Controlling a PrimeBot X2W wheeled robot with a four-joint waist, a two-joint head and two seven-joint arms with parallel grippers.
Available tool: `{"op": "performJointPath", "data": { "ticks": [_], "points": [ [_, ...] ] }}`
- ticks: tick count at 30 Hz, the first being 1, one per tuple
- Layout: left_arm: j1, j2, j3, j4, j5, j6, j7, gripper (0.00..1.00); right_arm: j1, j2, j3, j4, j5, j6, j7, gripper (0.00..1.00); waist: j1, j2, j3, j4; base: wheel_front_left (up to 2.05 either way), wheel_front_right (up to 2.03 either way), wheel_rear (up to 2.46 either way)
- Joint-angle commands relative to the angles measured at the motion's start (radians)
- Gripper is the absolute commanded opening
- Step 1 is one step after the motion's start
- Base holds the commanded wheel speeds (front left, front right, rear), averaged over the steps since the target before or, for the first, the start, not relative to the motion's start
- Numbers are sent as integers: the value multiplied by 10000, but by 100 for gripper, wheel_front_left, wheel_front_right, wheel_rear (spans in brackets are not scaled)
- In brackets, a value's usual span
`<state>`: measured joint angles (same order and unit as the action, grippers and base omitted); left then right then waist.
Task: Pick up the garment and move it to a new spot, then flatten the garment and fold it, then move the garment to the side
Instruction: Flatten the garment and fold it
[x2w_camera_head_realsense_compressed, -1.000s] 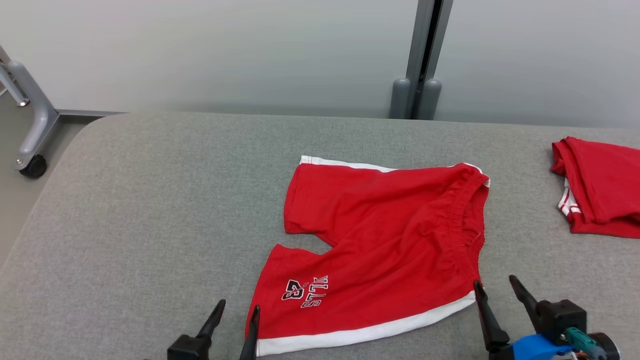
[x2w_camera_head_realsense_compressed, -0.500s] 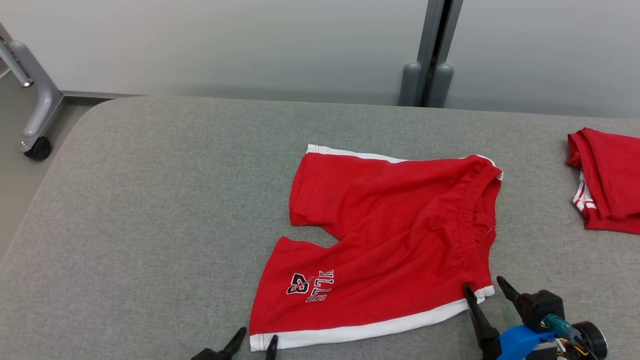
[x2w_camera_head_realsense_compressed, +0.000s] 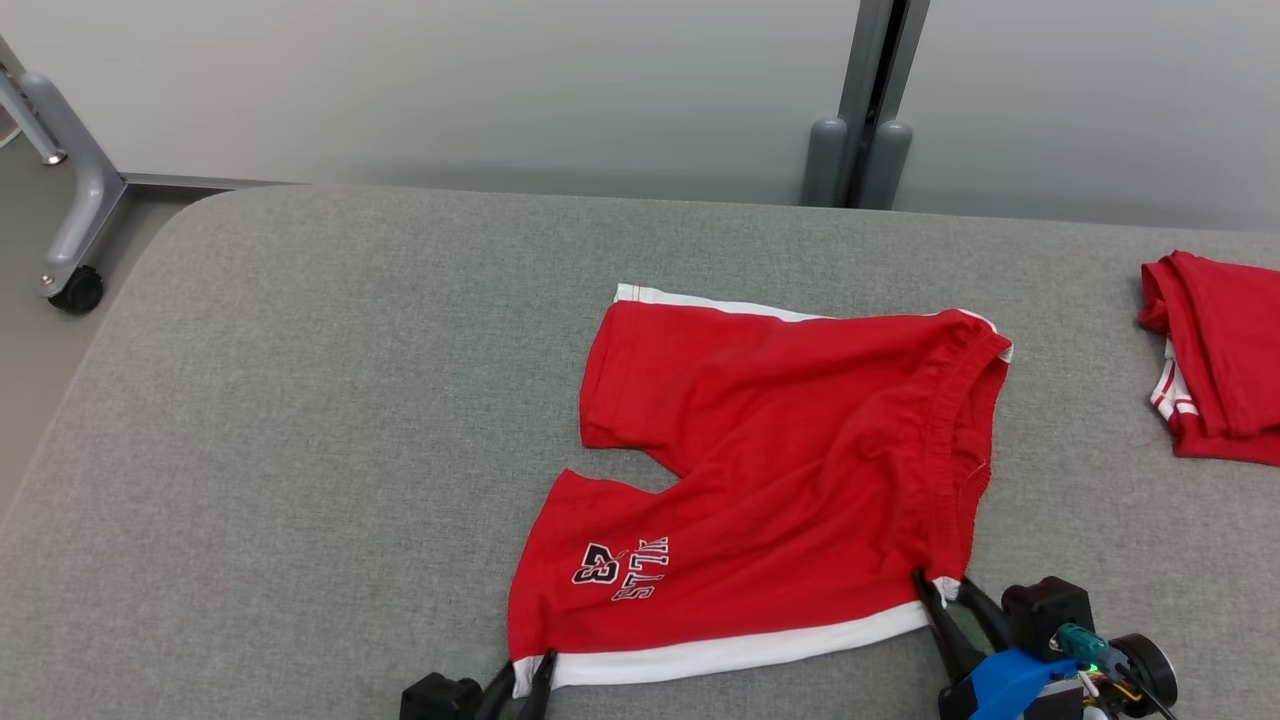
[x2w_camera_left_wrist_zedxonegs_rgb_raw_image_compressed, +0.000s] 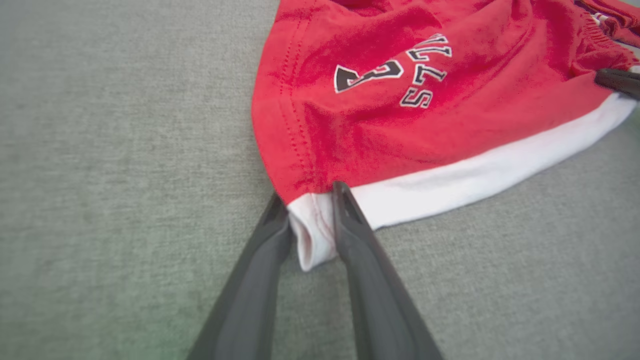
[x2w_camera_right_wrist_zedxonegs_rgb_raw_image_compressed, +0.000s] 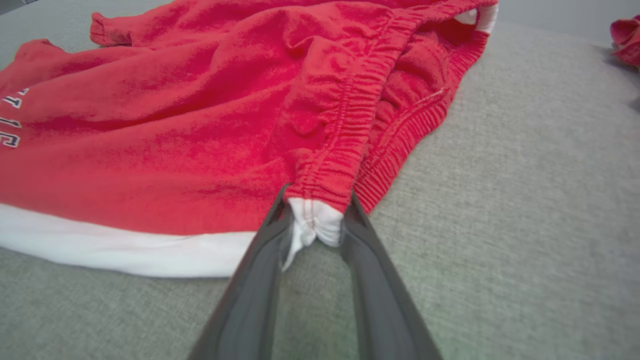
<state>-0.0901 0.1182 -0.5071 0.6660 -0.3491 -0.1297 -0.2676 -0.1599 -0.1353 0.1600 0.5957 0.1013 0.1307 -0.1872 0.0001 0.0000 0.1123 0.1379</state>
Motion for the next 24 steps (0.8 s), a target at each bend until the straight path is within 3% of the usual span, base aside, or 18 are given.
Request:
{"op": "performJointPath", "data": {
  "ticks": [1,13,18,24],
  "points": [
    [-35,-24,-142,97,-80,-11,63,0,-73,-68,79,52,71,2,-76,0,-1,0,-8,-8,0,0,0],
    [-570,346,384,-1631,-754,-11,36,0,-139,-256,571,-1208,667,2,-341,0,-1,0,-36,-154,0,0,0],
    [-1869,700,844,-2168,-828,-11,36,0,-1274,-405,688,-2025,722,2,-16,0,-1,0,277,-318,0,0,0],
    [-4636,1262,985,-2248,-1016,-11,223,0,-3992,-79,651,-2382,809,2,357,0,-1,0,1193,-597,0,0,0]
  ]
}}
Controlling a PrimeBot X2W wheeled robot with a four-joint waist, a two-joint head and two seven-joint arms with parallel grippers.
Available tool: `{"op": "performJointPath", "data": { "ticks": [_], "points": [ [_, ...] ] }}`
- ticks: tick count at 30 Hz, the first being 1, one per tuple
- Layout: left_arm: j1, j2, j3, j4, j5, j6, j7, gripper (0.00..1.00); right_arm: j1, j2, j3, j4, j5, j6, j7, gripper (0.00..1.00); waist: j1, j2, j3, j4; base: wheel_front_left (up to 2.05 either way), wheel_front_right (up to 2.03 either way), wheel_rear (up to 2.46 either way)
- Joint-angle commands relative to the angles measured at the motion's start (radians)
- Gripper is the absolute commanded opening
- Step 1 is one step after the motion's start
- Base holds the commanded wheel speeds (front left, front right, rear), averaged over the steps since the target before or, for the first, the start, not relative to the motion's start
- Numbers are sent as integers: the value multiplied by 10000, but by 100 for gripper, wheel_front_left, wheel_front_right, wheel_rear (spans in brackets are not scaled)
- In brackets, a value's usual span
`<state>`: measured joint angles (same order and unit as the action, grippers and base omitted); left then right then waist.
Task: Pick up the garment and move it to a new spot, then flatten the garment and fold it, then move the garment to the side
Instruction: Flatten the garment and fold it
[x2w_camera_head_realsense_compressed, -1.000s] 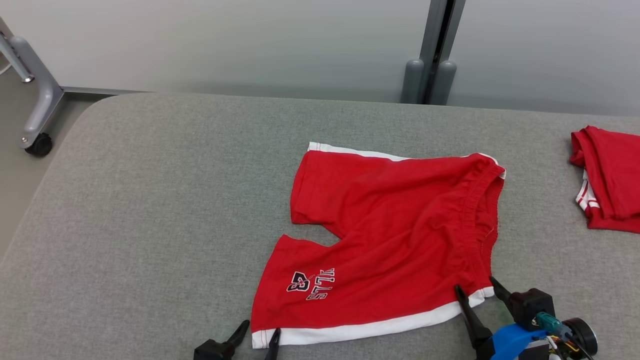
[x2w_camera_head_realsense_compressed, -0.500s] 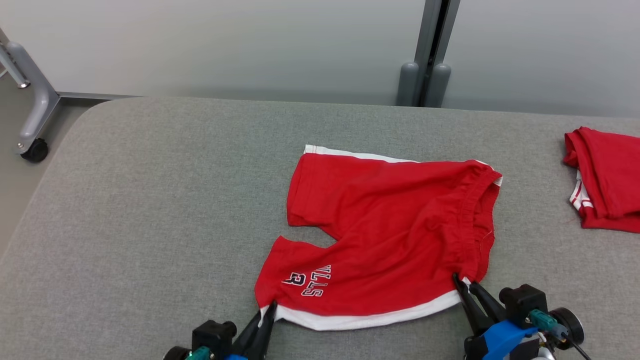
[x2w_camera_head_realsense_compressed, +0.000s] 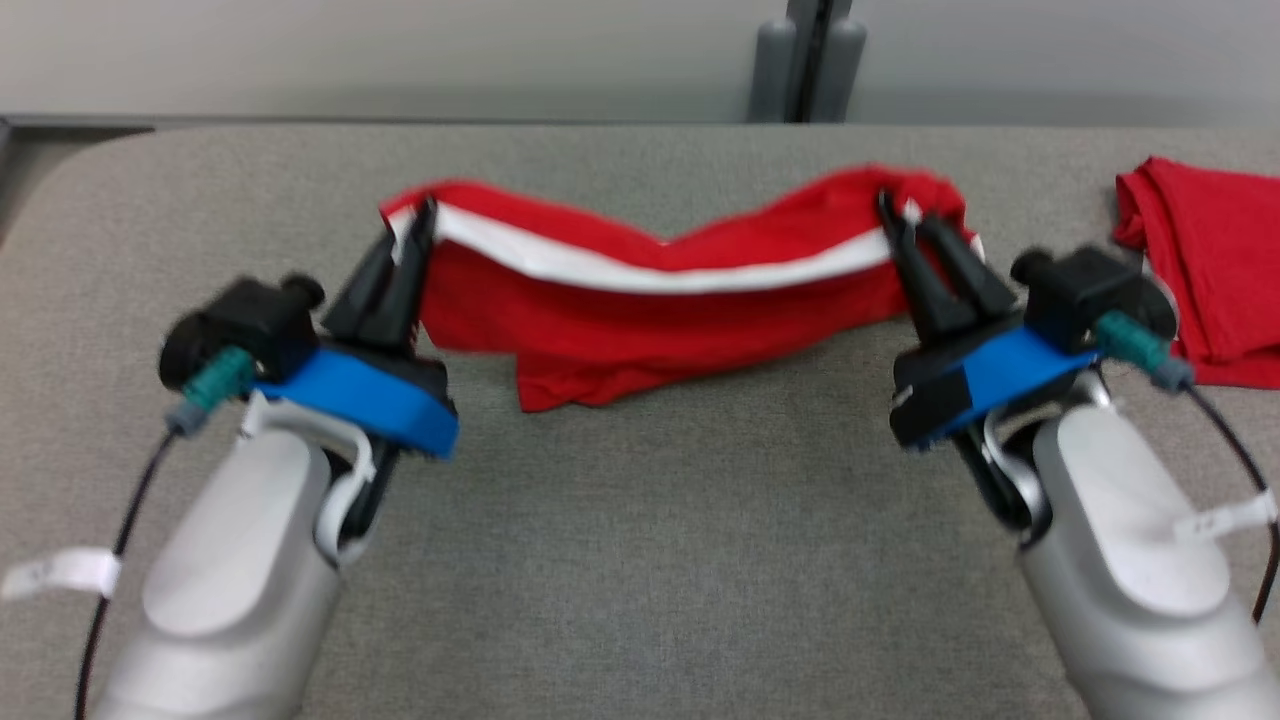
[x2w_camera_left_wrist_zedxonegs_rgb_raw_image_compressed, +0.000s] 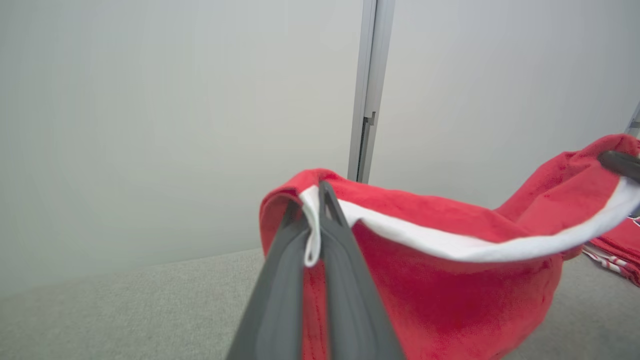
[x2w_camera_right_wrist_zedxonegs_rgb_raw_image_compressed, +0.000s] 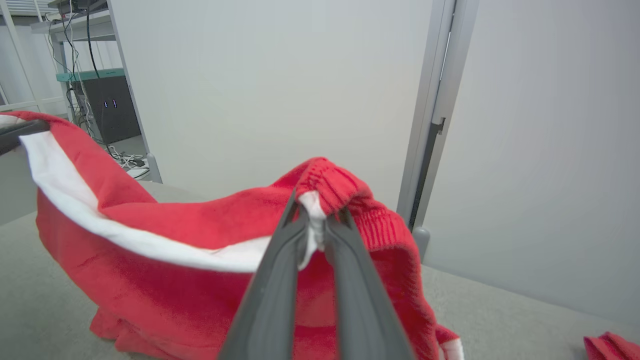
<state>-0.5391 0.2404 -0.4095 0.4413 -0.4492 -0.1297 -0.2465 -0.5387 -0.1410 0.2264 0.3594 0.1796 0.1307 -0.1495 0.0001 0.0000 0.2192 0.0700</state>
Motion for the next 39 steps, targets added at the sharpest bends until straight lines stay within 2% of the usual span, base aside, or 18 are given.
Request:
{"op": "performJointPath", "data": {
  "ticks": [1,5,12,17,21,25,29,35,39],
  "points": [
    [-697,123,32,51,-116,-11,85,0,-784,25,-60,43,76,0,41,0,-1,0,331,39,0,0,0],
    [-2806,565,55,406,-259,-12,352,0,-3117,287,-201,602,341,2,335,0,-1,0,1157,-155,0,0,0],
    [-6416,961,-358,1290,-629,-12,429,0,-6745,467,-543,1914,732,2,524,0,-1,0,2164,-253,0,0,0],
    [-8462,997,-712,2058,-932,-12,230,0,-8673,469,-917,3182,1247,2,345,0,-1,0,2450,-284,0,0,0],
    [-9373,904,-878,2466,-1165,-12,19,0,-9666,361,-913,4090,1550,2,-6,0,-1,0,2556,-271,0,0,0],
    [-9294,865,-1201,2659,-1354,-12,-118,0,-9810,356,-515,4777,1771,2,-395,0,-1,0,2604,-253,0,0,0],
    [-8449,854,-1445,2687,-1589,-12,-178,0,-9125,331,-46,5169,2120,2,-778,0,-1,0,2611,-249,0,0,0],
    [-5934,1000,-429,1743,-1737,49,-189,0,-6993,459,911,4821,2762,2,-1106,0,-1,0,2450,-479,0,0,0],
    [-3904,1011,28,861,-1391,163,-193,0,-5226,275,1239,4212,3230,2,-1156,0,-1,0,2231,-542,0,0,0]
  ]
}}
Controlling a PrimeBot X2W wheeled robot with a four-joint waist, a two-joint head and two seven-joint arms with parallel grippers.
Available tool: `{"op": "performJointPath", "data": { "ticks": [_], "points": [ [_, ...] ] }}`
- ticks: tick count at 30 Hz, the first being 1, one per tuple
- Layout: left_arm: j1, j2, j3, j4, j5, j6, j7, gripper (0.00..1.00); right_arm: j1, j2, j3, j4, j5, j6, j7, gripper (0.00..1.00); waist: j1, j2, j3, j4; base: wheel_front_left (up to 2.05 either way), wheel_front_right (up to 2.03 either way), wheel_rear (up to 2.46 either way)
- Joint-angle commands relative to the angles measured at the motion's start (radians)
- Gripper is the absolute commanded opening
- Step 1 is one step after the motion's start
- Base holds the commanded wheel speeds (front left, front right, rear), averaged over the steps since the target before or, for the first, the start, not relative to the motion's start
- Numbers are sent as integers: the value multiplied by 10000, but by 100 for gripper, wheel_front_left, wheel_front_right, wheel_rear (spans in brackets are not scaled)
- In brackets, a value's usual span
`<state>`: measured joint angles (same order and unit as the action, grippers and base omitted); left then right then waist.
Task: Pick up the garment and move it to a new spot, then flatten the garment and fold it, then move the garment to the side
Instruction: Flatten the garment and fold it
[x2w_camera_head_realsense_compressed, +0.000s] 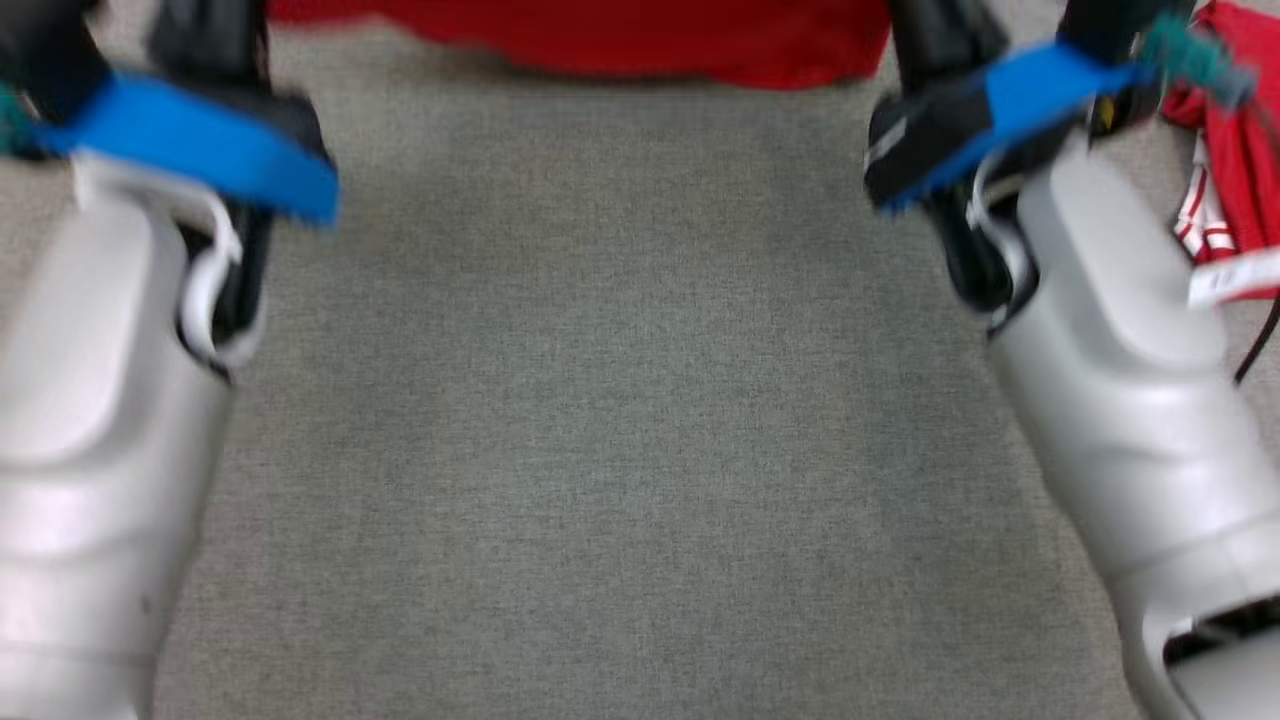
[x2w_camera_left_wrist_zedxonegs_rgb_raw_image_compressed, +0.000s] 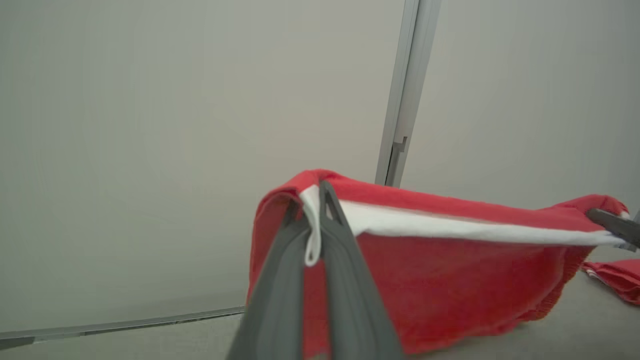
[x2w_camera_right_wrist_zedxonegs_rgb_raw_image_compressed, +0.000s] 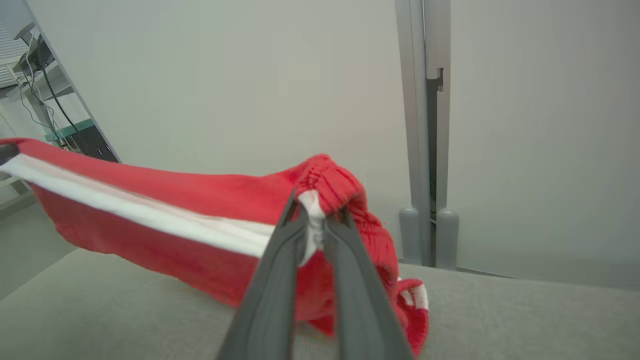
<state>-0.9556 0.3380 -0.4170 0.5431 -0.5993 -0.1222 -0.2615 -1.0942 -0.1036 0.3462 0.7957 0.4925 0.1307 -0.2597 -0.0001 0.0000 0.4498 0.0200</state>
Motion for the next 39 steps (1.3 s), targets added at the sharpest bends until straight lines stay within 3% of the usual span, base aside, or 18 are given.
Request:
{"op": "performJointPath", "data": {
  "ticks": [1,8,20,31,39],
  "points": [
    [745,-33,148,-404,221,132,-44,0,815,-184,87,-358,182,2,-53,0,1,0,-156,-14,0,0,0],
    [3985,-466,400,-1727,764,360,-46,0,4066,-700,257,-1876,499,2,-63,0,1,0,-922,137,0,0,0],
    [7990,-972,433,-2333,963,543,-47,0,8156,-1153,-163,-3497,663,0,201,0,1,0,-2541,488,0,0,0],
    [9915,-773,259,-2812,1066,721,-47,0,11846,-590,-1433,-6245,-49,-1,1543,0,1,0,-3462,818,0,0,0],
    [9882,-494,254,-3210,1143,869,216,0,12585,-32,-2015,-7610,-473,-3,2386,0,1,0,-3547,672,0,0,0]
  ]
}}
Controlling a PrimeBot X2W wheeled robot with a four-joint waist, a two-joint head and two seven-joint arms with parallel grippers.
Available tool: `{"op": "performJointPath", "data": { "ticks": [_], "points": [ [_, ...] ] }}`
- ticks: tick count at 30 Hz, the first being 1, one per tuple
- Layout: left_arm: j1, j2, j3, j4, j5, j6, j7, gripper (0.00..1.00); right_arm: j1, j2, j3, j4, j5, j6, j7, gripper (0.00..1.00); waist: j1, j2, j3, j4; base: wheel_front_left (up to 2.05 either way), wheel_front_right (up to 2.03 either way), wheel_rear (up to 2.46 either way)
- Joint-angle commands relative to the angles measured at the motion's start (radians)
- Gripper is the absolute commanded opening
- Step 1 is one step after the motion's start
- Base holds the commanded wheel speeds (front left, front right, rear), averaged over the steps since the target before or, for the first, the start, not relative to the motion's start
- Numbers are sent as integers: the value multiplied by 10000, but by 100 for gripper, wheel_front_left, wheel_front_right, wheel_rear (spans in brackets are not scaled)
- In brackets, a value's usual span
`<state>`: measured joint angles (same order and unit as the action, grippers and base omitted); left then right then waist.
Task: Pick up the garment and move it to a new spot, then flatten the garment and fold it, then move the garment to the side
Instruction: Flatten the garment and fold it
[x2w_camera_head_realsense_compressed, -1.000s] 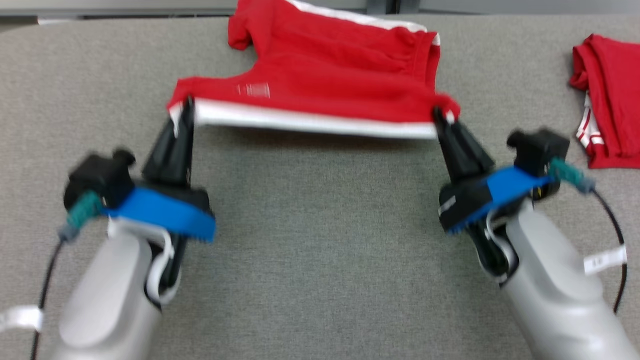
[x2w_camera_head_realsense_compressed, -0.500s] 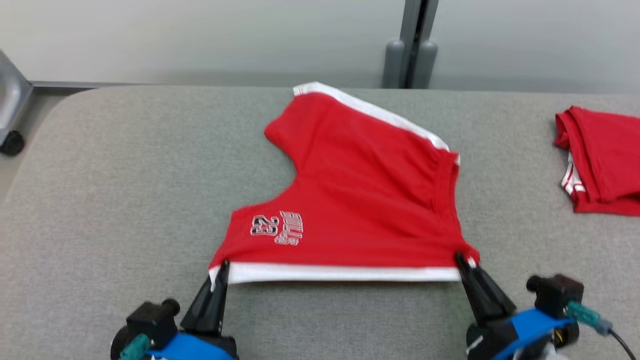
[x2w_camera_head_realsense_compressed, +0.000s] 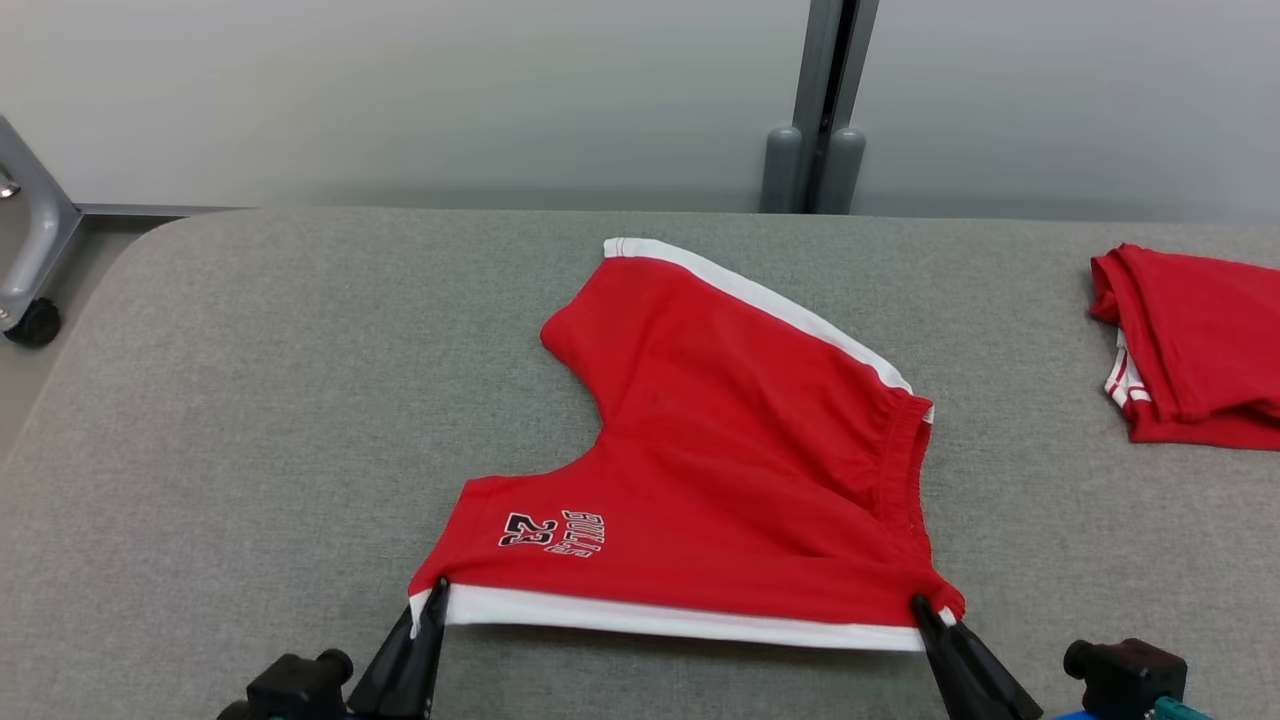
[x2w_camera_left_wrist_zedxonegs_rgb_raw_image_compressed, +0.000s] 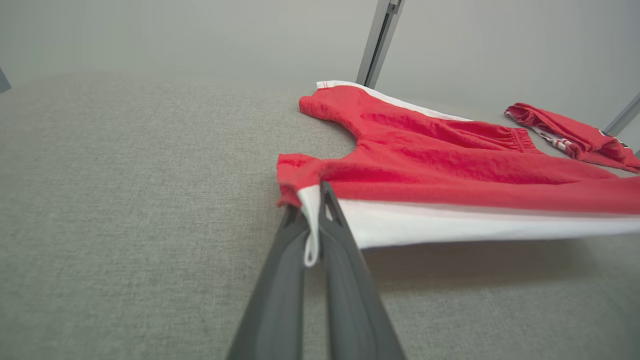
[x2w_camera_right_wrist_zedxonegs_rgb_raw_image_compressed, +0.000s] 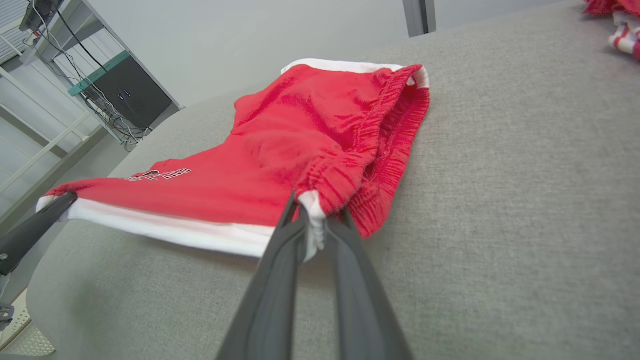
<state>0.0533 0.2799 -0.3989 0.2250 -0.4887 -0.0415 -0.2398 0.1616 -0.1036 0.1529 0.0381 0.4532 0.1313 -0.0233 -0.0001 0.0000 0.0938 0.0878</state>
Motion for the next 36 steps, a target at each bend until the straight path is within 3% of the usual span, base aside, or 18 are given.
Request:
{"op": "performJointPath", "data": {
  "ticks": [1,13,22,36],
  "points": [
    [-335,146,49,-70,78,38,73,0,-74,21,-71,-127,-68,-9,43,0,1,0,51,-29,0,0,0],
    [-3535,1271,151,56,605,-524,942,0,-2261,412,192,-351,-214,-7,1,0,1,0,1487,-796,0,0,0],
    [-6356,2136,-157,433,919,-796,1796,0,-4519,512,509,363,156,-7,-492,0,1,0,3097,-1648,0,0,0],
    [-9566,2512,-1524,2659,444,-886,1819,0,-7158,518,1776,2435,1393,-4,-1861,0,1,0,4377,-2590,0,0,0]
  ]
}}
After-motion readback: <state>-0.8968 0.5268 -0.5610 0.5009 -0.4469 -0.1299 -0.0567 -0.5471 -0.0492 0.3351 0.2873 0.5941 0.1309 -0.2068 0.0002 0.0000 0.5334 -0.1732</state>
